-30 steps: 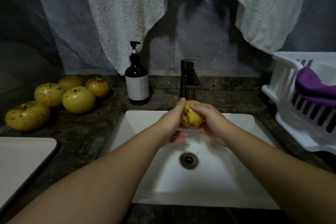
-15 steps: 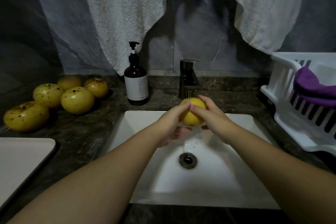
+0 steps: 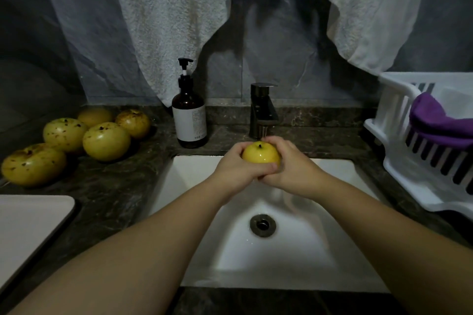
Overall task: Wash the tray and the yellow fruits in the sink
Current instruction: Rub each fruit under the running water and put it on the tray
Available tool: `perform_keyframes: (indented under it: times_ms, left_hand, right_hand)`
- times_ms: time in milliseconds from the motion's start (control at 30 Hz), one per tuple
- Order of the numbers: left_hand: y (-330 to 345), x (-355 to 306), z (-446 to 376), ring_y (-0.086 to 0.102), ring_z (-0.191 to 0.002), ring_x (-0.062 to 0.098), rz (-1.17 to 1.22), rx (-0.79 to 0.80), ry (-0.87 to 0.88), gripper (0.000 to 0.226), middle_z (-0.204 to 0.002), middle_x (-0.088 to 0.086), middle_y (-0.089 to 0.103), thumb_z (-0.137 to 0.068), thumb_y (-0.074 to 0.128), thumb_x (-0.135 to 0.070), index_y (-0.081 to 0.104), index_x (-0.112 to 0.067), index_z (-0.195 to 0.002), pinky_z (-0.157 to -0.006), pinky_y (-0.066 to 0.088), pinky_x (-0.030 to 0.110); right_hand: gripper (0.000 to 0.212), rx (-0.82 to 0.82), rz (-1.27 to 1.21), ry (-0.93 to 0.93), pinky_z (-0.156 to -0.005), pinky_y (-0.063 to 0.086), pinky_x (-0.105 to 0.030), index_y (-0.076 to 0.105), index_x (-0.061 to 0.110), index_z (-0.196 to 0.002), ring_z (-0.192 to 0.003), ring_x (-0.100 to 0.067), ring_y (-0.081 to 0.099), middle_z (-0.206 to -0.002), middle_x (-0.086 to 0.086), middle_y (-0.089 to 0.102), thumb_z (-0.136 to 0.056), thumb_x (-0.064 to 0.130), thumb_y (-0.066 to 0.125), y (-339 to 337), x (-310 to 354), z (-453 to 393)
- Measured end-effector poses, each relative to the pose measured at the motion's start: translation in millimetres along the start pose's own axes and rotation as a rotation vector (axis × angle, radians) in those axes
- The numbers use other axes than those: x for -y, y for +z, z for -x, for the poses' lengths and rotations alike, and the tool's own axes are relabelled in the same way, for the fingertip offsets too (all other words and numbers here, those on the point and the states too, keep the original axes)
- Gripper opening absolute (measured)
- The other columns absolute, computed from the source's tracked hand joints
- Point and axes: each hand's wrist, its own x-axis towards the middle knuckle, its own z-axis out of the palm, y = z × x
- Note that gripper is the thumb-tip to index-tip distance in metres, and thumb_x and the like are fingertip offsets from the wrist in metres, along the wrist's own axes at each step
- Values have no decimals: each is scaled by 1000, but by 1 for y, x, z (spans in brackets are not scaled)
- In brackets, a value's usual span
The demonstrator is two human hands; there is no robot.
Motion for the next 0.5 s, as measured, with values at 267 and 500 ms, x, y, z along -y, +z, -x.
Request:
perform_keyframes:
  times_ms: [267,500]
  left_hand:
    - [0,-4,2,69,-104,9,-29,-78,52,99,-114,-10,70,-37,91,-50,61,-36,-130,-95,61,41]
    - [-1,-7,3,68,-108,14,31,-80,39,90,-119,-7,67,-51,93,-42,59,-36,-134,-99,58,41]
  right_hand:
    - [74,-35,75,-143,-95,39,-16,44,52,-146,-122,-6,44,-138,15,36,-83,33,80,-7,3,5]
    - [69,-157,27,-94,-91,52,-23,51,41,-131,-105,2,57,-115,26,53,-72,45,86,-11,6,6]
